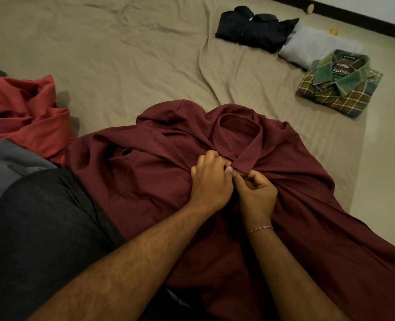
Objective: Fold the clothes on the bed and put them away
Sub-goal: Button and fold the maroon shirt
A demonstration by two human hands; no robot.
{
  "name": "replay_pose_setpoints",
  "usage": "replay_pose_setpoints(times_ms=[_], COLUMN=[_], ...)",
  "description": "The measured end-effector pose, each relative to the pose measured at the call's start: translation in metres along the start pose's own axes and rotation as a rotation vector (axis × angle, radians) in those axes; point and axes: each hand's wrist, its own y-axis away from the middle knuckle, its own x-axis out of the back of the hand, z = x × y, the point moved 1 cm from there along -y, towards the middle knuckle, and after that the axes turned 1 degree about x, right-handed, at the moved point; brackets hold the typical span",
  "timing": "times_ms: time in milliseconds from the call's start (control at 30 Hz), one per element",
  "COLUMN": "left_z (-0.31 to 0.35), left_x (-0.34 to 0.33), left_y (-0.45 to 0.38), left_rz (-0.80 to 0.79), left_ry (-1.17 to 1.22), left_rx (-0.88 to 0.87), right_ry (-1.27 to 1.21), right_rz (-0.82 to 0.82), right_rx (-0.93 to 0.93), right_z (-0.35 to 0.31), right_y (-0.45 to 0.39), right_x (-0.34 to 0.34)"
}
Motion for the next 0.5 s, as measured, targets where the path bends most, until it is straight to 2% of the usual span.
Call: replay_pose_setpoints(times_ms=[333,500], left_z=[-0.004,-0.004], left_x=[-0.001,0.001], left_y=[-0.002,-0.004], left_rz=[-0.046,-0.045], left_ry=[0.026,0.034], left_rx=[0.022,0.042], right_ry=[0.339,0.329], right_rz=[0.082,0.016], right_rx=[0.087,0.010], right_z=[-0.003,-0.001], right_y=[-0.003,-0.009], right_x=[0.002,0.006])
